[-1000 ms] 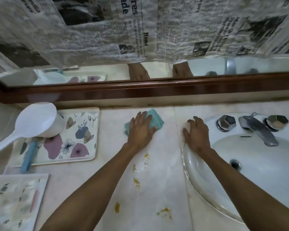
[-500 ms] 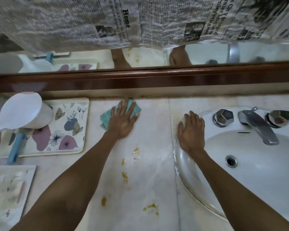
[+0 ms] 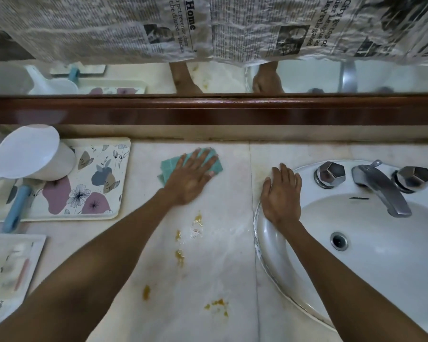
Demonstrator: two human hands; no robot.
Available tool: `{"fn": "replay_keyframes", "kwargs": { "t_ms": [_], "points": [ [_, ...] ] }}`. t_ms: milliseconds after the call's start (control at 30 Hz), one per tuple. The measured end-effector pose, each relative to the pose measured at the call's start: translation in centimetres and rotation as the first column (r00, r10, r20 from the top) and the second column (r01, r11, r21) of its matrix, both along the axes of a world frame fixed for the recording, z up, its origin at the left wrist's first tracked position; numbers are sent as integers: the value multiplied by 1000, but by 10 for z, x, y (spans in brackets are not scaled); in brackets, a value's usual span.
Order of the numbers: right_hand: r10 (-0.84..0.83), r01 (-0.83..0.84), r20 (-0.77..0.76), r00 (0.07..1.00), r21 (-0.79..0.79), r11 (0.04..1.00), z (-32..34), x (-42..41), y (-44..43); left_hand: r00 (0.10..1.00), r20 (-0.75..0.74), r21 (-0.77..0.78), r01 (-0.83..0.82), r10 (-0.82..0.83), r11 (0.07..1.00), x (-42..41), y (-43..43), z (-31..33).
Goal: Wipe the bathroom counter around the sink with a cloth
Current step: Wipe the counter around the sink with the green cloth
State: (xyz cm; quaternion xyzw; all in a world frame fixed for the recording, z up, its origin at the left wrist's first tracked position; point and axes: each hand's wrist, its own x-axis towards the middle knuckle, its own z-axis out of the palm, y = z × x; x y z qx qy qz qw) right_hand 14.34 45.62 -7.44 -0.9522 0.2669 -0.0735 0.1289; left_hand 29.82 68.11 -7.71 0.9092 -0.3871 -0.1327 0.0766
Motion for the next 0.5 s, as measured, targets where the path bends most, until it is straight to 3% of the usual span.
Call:
{"fn": "replay_keyframes", "kwargs": {
  "t_ms": [100,167,367,433,500],
  "points": [
    [-4,4,25,1000,20,1000,-1,1,0,964,-8,28,-266,266,964,4,-37,2],
    [-7,5,51,999,29,1000,-3,1,-1,961,-16,13,-276,276,961,-16,-73,1],
    [-71,28,186,980,223,975,-2,-5,-5,988,-33,-15,149,-149,989,-61,-75,-2],
    [-98,68,171,980,173,983,-1,-10,-10,967,-21,-24,252,-253,967,-61,-50,-4],
    [-151,145,107,983,67,987,-2,-19,-17,969,-7,-27,245,-245,969,-48,-42,-1]
  ]
}}
